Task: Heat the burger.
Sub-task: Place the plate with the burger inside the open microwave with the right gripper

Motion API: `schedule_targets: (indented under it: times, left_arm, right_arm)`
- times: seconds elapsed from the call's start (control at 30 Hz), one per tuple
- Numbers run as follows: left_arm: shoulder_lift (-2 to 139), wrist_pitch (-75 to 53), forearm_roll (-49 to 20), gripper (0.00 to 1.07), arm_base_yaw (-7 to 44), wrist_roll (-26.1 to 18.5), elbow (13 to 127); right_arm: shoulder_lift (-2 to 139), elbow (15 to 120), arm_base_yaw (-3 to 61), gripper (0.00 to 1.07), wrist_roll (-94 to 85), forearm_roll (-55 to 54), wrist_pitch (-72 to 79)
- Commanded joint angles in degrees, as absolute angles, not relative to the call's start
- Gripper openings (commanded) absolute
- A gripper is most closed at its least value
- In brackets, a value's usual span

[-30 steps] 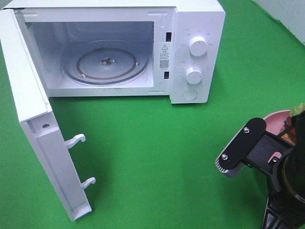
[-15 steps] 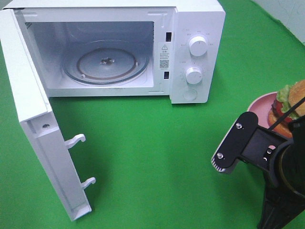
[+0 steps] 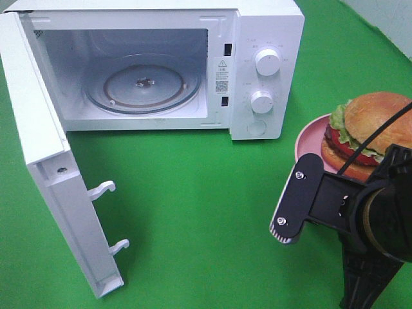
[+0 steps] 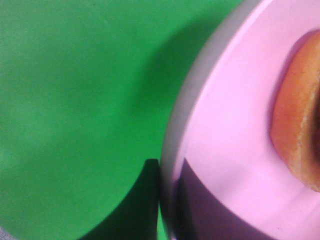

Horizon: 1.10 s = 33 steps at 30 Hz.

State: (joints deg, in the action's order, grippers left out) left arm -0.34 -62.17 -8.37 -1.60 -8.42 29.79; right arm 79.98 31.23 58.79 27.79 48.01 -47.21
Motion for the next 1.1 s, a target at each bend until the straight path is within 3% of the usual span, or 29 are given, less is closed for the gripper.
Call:
schedule_targets:
  times: [0.03, 1.1]
  left_arm:
    - [-1.3, -61.5, -8.4, 1.0, -1.6, -8.3, 29.6]
    - [-1.3, -61.5, -8.4, 1.0, -1.6, -8.3, 29.6]
  right_arm:
    - [79.4, 31.3, 59.0, 0.01, 25.7, 53.6, -46.8]
    - [79.4, 31.3, 59.0, 0.0, 1.4, 55.5, -28.8]
